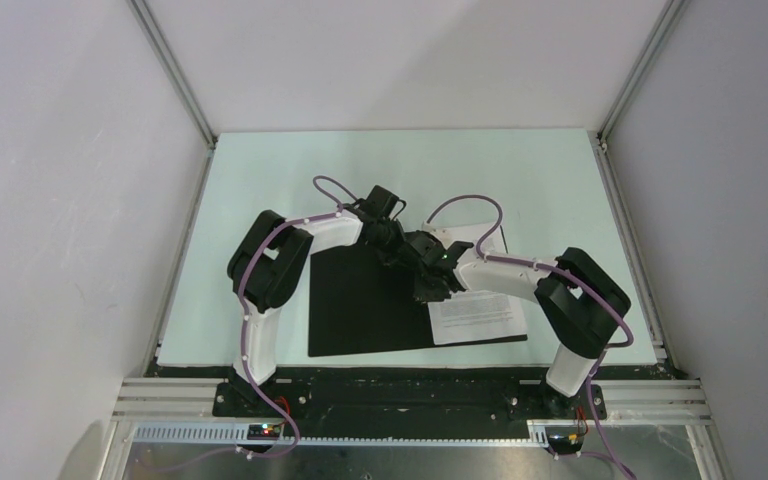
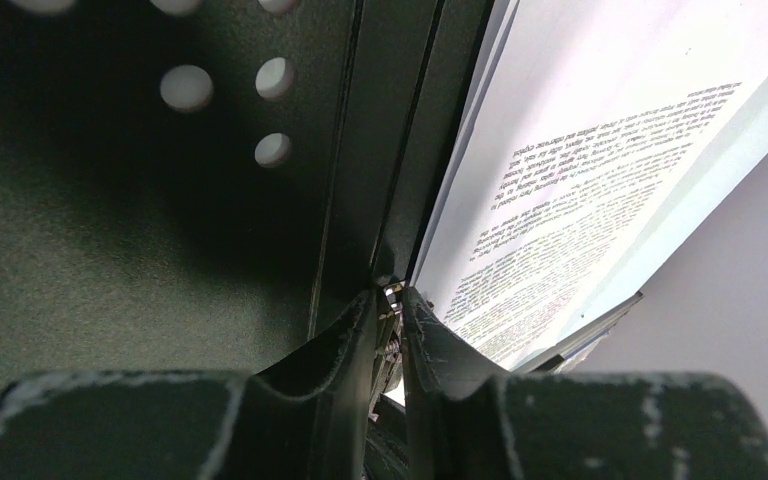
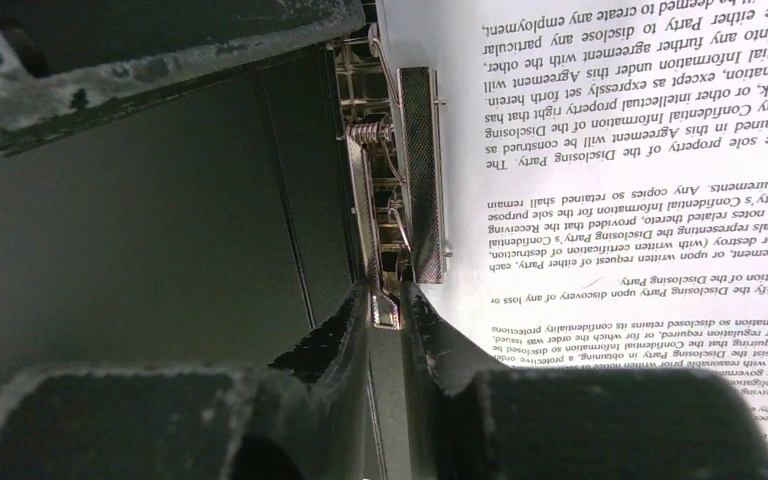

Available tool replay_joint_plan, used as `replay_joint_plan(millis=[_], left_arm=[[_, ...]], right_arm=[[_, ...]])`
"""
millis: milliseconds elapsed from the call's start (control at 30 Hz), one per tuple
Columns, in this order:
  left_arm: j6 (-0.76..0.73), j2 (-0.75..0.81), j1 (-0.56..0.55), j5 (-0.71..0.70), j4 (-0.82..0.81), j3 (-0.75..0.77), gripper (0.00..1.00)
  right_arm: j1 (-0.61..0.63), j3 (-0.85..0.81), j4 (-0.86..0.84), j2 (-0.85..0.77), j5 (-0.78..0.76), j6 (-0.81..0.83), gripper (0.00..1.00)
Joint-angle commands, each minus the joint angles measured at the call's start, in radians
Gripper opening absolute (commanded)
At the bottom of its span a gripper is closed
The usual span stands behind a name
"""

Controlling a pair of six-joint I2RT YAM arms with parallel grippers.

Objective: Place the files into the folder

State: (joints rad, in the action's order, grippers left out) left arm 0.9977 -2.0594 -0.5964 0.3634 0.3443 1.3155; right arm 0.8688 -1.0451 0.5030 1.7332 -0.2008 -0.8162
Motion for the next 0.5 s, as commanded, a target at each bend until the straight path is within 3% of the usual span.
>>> replay_joint_plan(millis=[0, 267, 467], left_arm=[[-0.024, -0.071, -0.005, -0.164, 0.05, -0.046, 0.24], [-0.029, -0.069, -0.003, -0.164, 0.049, -0.043, 0.24], [-0.063, -0.049, -0.003, -0.173, 0.05, -0.018, 0.26]], right_arm=[[0.008, -0.003, 0.111, 0.025, -0.013, 0.026, 0.22], [0.01, -0.028, 0.13, 0.021, -0.018, 0.029, 0.25], [0.008, -0.034, 0.171, -0.039, -0.044, 0.028, 0.4]])
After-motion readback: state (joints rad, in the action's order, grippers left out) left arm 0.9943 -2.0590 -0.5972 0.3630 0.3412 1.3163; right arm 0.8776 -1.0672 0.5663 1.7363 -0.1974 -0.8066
